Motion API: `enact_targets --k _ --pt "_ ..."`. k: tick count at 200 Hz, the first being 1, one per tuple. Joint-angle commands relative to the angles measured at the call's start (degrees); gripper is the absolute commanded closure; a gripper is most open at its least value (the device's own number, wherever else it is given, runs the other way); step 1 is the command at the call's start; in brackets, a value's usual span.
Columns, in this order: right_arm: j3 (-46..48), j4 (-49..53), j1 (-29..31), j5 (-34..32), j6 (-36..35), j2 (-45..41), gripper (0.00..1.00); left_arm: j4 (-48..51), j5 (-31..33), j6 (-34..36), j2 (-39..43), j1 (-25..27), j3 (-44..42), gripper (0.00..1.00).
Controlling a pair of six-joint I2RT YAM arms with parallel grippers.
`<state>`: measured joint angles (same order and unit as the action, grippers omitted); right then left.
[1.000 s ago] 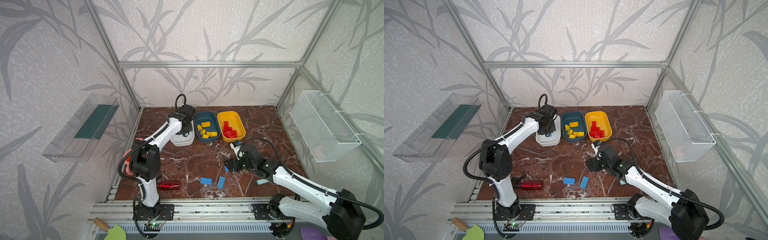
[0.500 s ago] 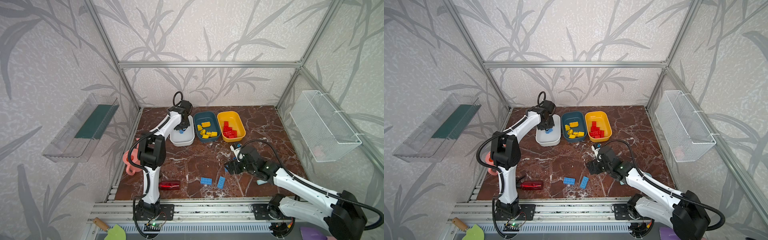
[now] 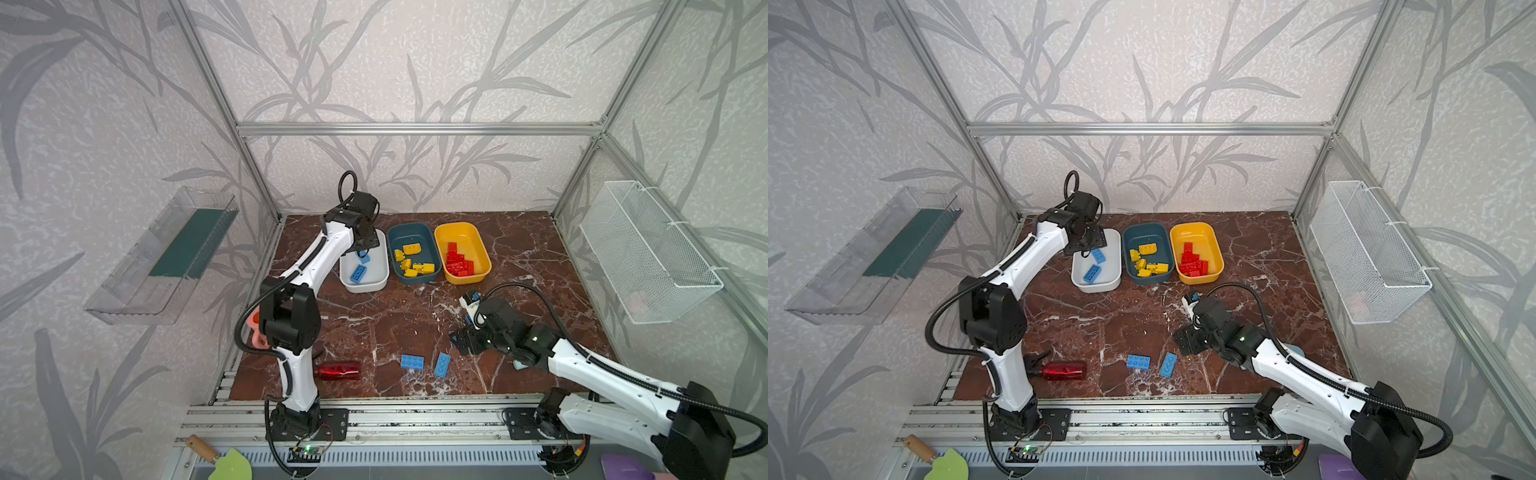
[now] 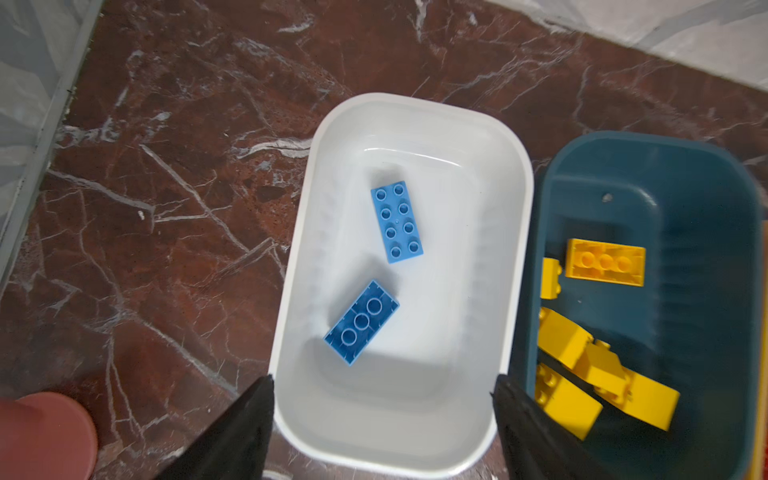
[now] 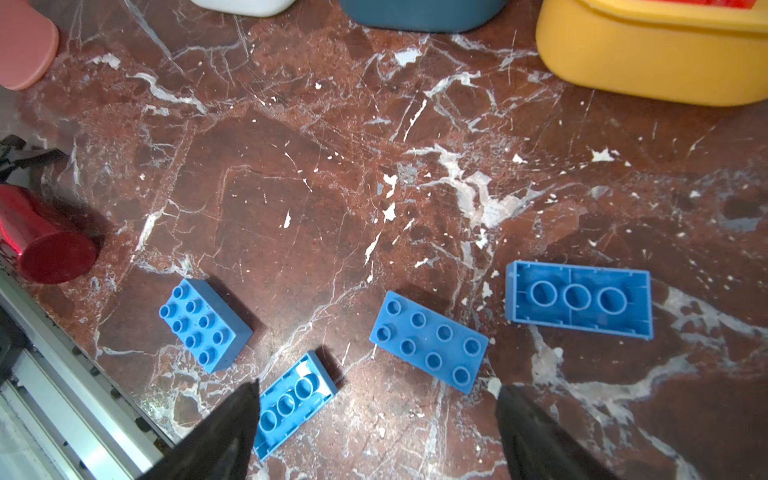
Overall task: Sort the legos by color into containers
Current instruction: 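Withdraw the left arm while the right gripper grasps a blue three-stud brick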
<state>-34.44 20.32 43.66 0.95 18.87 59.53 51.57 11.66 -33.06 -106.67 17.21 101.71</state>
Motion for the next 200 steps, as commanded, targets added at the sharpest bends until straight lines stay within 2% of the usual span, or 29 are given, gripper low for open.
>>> enact_targets --k 1,43,69,103,120,147,200 --pt "-2.7 3.5 0.8 -2.9 0.1 -0.1 0.1 -0.4 -2.0 -0.7 7.9 0.6 -4.3 0.17" --pt "-3.9 6.2 2.4 -5.0 -0.2 2.0 0.1 -5.8 -6.1 -1.4 21.7 3.3 -18.7 0.17" --pt "-4.3 6.4 4.9 -6.0 1.1 5.0 0.12 -7.2 -5.7 -2.7 28.8 6.2 -27.7 0.17" --pt "-4.7 7.0 9.5 -8.3 6.3 9.3 0.15 -8.3 -3.6 -4.7 36.0 11.7 -38.1 0.17" --pt "-5.2 7.2 12.0 -10.1 8.5 11.6 0.15 -8.7 -2.9 -5.9 38.8 13.6 -42.0 0.17" --pt "-5.5 7.7 13.4 -8.9 10.7 14.4 0.17 -9.9 -3.0 -7.6 42.9 15.2 -47.7 0.18" --pt "-6.2 6.4 18.4 -9.7 15.6 19.1 0.22 -10.2 -1.8 -8.6 48.5 15.9 -54.1 0.18"
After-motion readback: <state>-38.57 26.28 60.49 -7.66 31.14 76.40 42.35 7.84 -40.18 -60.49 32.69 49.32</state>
